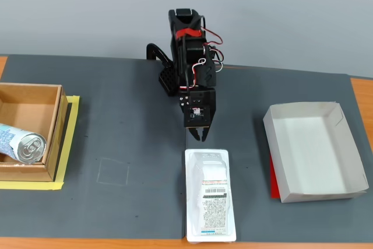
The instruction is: Pick the sandwich and put it in the gray box
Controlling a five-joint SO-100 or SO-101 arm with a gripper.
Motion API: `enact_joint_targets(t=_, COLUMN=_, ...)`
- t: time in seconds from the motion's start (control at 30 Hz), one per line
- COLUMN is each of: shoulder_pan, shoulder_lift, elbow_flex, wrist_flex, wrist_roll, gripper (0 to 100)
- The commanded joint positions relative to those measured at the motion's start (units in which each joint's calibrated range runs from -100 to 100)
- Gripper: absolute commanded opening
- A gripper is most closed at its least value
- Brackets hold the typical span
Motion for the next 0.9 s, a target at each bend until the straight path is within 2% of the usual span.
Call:
enact_joint_targets(t=0.0, shoulder_pan=-0.39, shoulder_lift=7.94, elbow_flex=-7.79, wrist_flex=-0.65, wrist_roll=-0.32, gripper=2)
enact_joint_targets(t=0.87, shoulder_pan=-1.81, shoulder_lift=53.90, elbow_flex=-53.29, wrist_flex=0.13, wrist_roll=0.15, gripper=2)
